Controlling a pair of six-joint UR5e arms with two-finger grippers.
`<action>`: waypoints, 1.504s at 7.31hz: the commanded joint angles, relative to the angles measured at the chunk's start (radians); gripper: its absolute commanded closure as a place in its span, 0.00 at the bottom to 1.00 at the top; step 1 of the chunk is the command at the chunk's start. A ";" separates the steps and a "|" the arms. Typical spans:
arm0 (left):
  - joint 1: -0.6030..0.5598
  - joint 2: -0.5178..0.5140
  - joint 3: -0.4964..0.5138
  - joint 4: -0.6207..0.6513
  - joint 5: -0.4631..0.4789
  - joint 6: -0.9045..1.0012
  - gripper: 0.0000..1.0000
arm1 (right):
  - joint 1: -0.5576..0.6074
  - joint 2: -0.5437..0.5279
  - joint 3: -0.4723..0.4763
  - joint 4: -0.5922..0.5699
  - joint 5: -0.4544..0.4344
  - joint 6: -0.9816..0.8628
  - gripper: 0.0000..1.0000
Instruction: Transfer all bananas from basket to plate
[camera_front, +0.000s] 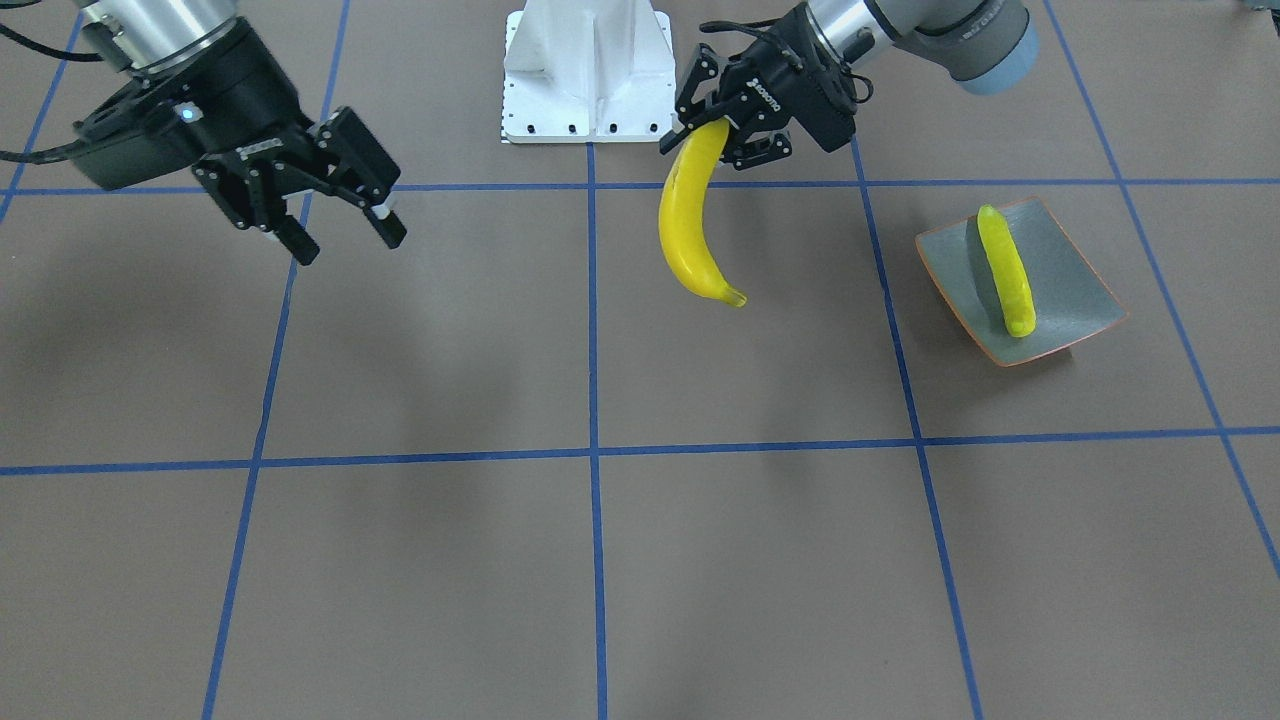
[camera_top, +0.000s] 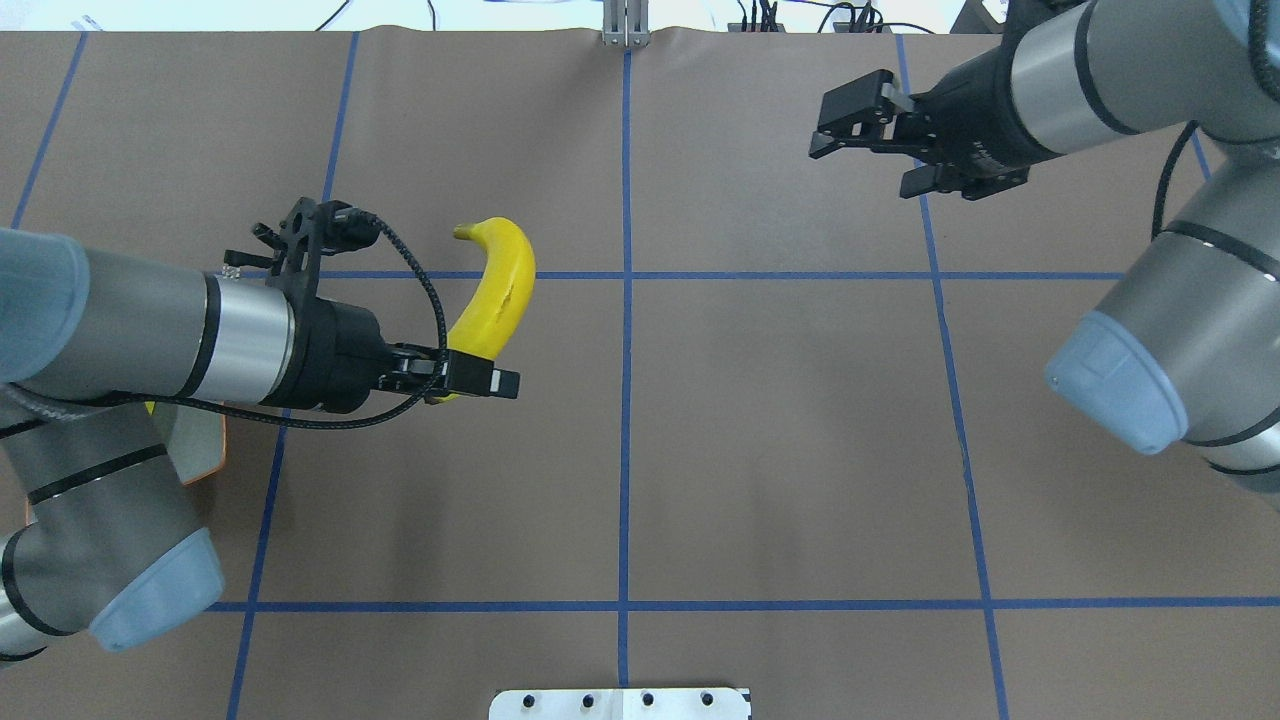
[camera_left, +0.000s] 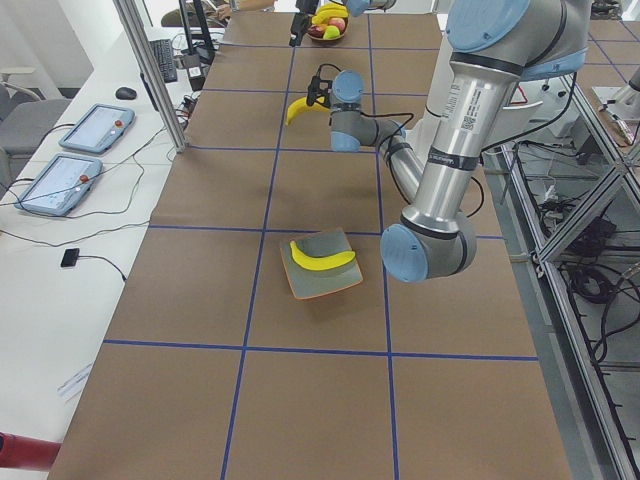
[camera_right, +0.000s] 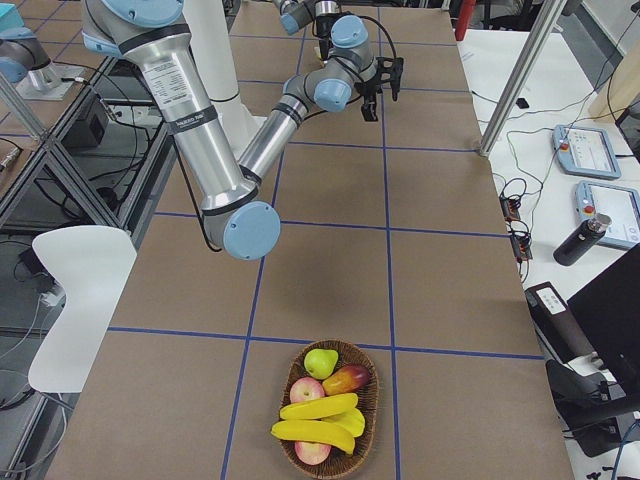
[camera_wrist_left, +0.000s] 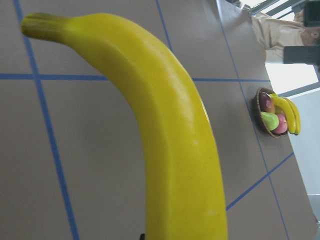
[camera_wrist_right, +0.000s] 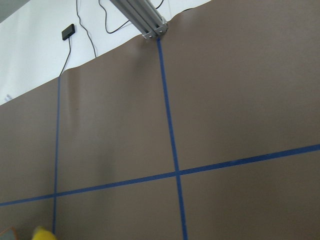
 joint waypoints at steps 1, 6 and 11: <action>-0.013 0.178 -0.014 0.000 0.002 0.124 1.00 | 0.131 -0.120 -0.055 0.000 0.080 -0.220 0.00; -0.083 0.520 -0.048 -0.002 0.046 0.544 1.00 | 0.421 -0.232 -0.277 0.004 0.205 -0.796 0.00; -0.081 0.614 0.017 0.002 0.082 0.755 0.53 | 0.603 -0.234 -0.494 0.006 0.277 -1.193 0.00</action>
